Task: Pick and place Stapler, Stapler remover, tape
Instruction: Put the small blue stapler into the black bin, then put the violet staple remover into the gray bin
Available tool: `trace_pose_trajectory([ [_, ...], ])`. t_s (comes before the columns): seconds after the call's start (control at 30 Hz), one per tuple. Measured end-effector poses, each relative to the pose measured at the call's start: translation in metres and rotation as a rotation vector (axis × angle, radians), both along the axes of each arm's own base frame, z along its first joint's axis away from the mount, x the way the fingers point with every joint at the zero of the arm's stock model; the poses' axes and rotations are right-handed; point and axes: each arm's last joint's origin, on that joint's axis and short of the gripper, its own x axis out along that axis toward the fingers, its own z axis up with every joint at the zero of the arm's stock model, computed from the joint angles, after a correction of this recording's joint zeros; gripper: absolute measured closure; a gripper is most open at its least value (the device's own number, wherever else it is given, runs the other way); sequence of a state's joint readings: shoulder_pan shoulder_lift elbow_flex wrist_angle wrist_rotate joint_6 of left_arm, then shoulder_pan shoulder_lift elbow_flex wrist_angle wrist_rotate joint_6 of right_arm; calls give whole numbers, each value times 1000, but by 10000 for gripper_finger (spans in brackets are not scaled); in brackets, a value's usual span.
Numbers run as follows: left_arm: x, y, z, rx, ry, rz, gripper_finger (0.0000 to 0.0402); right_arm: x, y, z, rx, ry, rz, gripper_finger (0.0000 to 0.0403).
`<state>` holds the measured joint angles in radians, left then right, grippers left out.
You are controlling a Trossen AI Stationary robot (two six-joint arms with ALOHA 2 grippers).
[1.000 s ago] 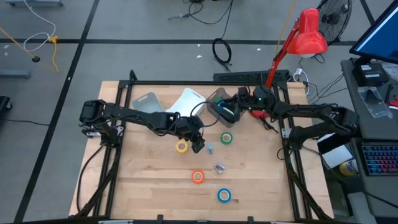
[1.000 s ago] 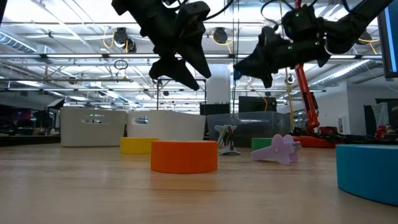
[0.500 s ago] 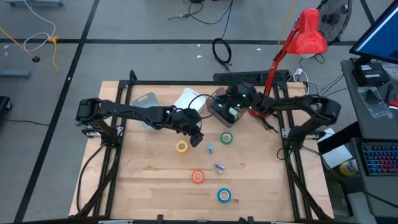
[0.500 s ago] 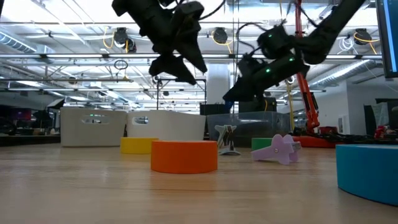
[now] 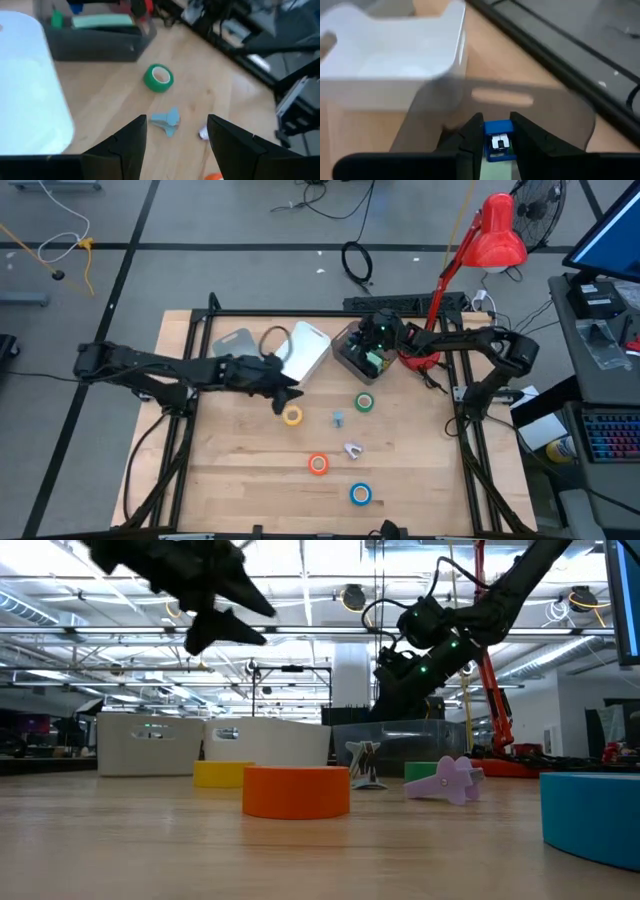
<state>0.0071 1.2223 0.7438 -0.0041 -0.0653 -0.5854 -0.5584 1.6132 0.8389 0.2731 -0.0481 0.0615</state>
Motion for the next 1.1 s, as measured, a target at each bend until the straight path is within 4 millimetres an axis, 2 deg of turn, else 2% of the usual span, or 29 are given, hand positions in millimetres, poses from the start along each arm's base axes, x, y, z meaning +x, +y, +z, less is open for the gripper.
trace_pose_trajectory([
  [0.27,-51,0,0,28,-156,49,190,2,-5,-3,-3,-18,-11,325],
  [0.5,-76,0,-2,25,-212,64,190,3,-6,-18,48,19,-23,319],
  [0.77,-77,0,-4,36,-203,56,190,4,-7,-16,34,-2,-25,312],
  [1.1,-79,-2,-8,29,-157,42,190,4,-7,-16,46,-8,-34,248],
])
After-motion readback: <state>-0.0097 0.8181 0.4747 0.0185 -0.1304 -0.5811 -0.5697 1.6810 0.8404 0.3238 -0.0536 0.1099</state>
